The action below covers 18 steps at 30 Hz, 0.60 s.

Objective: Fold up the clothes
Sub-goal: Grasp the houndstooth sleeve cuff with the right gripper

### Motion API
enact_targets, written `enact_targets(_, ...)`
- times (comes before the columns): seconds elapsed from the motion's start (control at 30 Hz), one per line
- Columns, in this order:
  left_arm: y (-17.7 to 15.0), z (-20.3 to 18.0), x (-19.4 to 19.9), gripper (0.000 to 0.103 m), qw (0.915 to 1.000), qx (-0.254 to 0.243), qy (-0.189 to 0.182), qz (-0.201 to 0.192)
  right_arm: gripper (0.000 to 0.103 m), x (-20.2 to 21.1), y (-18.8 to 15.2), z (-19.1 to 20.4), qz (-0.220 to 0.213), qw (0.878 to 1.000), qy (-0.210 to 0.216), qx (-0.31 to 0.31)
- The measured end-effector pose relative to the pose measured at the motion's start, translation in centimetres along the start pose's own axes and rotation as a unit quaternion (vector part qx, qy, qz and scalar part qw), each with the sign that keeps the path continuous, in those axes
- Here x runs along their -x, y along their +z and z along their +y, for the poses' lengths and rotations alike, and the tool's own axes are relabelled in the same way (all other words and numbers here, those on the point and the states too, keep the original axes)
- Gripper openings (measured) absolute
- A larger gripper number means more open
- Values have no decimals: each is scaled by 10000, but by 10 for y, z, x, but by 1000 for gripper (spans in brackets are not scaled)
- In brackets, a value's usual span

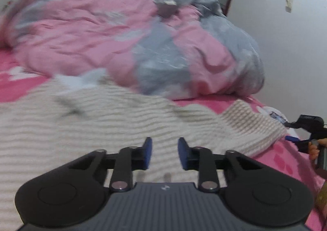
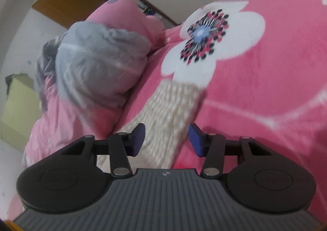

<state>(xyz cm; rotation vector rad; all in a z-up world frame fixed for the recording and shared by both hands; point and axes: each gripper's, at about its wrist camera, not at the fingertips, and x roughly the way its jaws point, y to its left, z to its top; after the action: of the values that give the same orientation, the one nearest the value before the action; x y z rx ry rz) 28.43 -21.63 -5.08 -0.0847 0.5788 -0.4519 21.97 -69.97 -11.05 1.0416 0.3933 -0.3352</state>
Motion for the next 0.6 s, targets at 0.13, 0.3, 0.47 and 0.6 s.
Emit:
enact_targets(0.13,-16,-21,-57,22,9991,-193,29,368,35,-35,18,-1,64,9990,-428,90)
enact_targets(0.3,-32,-9,-70,20,9982,245,-65,539,23,-50,25,-3,219,9975,-519,427)
enact_targets(0.47,-37,7,-70,18,9967,592,-275,474,13,-23,39,13,-42,9965,-327,774)
enact_targets(0.6,-33,9,-71,18,9966,612,-283,480,12,27,61,34,-715,9932,-76,910)
